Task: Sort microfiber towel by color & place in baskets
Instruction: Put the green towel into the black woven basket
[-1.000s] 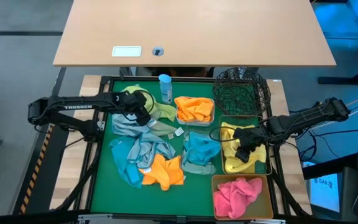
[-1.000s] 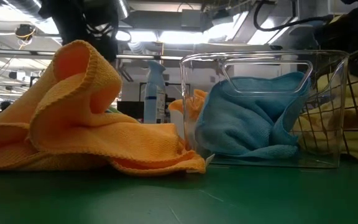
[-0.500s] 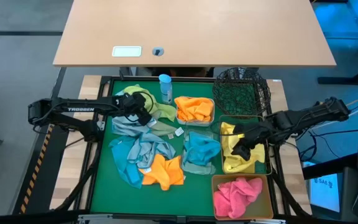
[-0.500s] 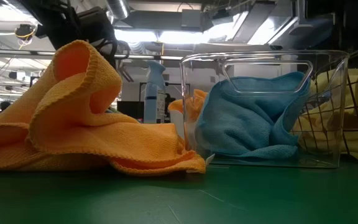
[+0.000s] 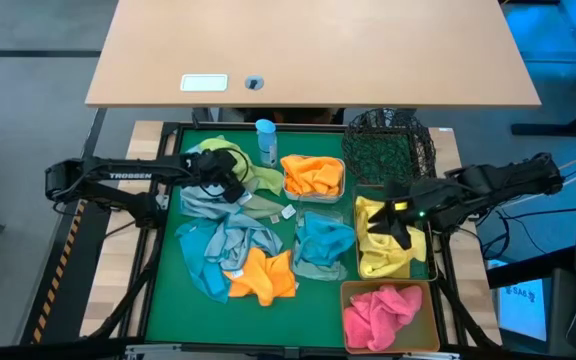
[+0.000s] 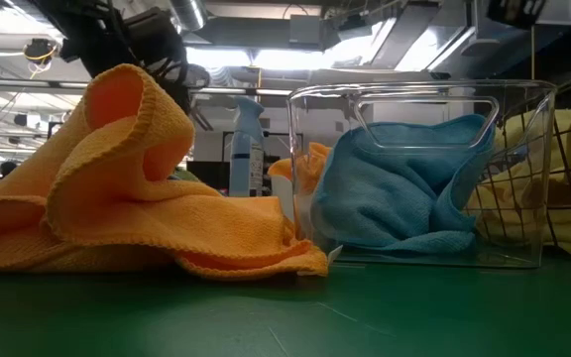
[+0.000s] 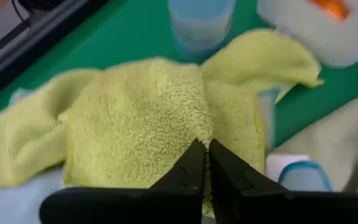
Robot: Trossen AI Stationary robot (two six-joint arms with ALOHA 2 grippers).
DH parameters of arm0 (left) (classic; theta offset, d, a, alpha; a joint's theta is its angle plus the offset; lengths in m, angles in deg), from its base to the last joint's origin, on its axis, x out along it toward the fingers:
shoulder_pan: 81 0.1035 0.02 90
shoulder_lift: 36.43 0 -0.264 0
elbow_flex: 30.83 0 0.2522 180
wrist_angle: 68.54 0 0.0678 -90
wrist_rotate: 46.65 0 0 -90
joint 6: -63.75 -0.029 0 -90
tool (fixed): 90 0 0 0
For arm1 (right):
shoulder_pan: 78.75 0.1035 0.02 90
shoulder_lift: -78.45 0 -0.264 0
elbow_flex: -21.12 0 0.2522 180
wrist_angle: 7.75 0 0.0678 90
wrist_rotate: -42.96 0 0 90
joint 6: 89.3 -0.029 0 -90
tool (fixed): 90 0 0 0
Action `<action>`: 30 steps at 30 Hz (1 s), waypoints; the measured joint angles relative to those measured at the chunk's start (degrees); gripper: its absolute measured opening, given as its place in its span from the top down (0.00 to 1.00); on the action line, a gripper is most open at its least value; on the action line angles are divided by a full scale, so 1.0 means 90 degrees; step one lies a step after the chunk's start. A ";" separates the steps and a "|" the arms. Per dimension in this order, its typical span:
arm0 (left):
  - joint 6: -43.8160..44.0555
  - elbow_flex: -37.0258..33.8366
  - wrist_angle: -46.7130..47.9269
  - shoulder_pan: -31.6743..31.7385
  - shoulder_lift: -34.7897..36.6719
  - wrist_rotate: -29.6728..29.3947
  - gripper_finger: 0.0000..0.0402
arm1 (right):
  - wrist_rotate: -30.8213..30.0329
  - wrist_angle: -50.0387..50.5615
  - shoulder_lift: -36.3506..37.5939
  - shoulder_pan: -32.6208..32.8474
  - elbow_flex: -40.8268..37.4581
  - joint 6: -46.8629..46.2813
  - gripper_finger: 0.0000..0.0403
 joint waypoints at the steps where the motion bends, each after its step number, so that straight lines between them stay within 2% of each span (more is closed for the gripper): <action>1: -0.0033 0.0078 0.0012 -0.0015 0.0000 -0.0001 0.98 | -0.0158 -0.0012 0.0000 0.0000 0.0029 0.0161 0.62; 13: -0.0104 0.1459 -0.0016 -0.0515 0.0000 0.0538 1.00 | -0.2757 -0.1857 -0.0408 0.0000 0.0048 0.3138 0.62; 20: -0.0097 0.2105 -0.0188 -0.1057 0.0002 0.0644 1.00 | -0.2904 -0.2983 -0.1201 0.0000 0.0048 0.4581 0.62; 30: -0.0107 0.2319 -0.1797 -0.1858 0.0005 0.0651 1.00 | -0.2991 -0.4449 -0.2440 0.0000 0.0048 0.5915 0.62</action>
